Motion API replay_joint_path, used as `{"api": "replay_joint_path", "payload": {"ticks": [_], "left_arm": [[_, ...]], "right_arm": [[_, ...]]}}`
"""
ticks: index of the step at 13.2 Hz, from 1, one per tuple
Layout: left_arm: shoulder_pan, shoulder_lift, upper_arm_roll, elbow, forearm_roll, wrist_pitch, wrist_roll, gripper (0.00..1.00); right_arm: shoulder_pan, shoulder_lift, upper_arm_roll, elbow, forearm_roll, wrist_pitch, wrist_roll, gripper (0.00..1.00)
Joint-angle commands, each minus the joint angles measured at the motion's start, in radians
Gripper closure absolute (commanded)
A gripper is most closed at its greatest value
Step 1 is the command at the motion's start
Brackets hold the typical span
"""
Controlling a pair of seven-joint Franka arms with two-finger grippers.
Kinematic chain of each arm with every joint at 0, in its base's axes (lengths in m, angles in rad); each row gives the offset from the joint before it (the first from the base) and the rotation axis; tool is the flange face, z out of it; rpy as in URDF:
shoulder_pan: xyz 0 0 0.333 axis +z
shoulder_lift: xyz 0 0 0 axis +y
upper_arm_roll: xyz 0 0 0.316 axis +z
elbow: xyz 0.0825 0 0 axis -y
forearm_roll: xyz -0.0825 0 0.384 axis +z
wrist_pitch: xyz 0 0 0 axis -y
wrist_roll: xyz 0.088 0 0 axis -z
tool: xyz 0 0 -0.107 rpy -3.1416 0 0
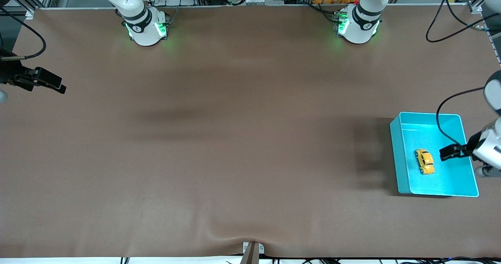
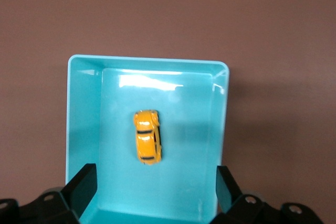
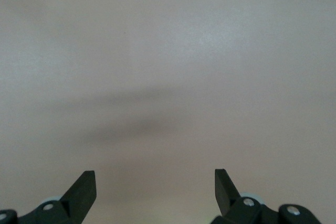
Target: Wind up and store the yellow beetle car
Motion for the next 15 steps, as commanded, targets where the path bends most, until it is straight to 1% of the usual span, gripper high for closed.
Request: {"api": "replay_joint_path", "payload": {"ticks": [1,4,6,7,8,11,12,14,15], "left_arm": [[0.005,-0.106,-0.034,-0.029,-0.023,-0.112,0.002,0.00],[0.004,-0.207,-0.047,-0.029,-0.056,-0.225,0.006,0.00],[-0.035,-0.264,-0.038,-0.039,-0.095,-0.275,0.006,0.00],[-0.071,-0.304,-0.009,-0.052,-0.095,-0.321,0.006,0.00],[-0.131,-0.335,0.030,-0.055,-0.104,-0.356,0.002,0.00],[-0.293,-0.395,0.154,-0.050,-0.142,-0.433,-0.033,0.00],[-0.331,-0.412,0.188,-0.050,-0.142,-0.458,-0.034,0.00],[-0.339,-0.416,0.189,-0.046,-0.148,-0.498,-0.037,0.00],[-0.357,-0.418,0.192,-0.040,-0.159,-0.543,-0.047,0.00]], "right_arm": [[0.001,0.000,0.001,0.011,-0.009,-0.007,-0.001,0.00],[0.001,0.000,0.001,0.011,-0.009,-0.010,-0.001,0.00],[-0.001,0.000,0.001,0.011,-0.009,-0.011,-0.001,0.00],[-0.001,0.000,0.001,0.011,-0.009,-0.011,-0.001,0.00],[0.001,0.000,0.001,0.011,-0.009,-0.011,-0.001,0.00],[-0.001,0.000,0.001,0.011,-0.007,-0.013,-0.001,0.00],[-0.001,0.000,0.001,0.011,-0.007,-0.014,-0.001,0.00],[-0.002,0.001,-0.001,0.011,-0.007,-0.013,0.000,0.00],[-0.001,0.001,-0.001,0.011,-0.007,-0.013,0.000,0.00]]}}
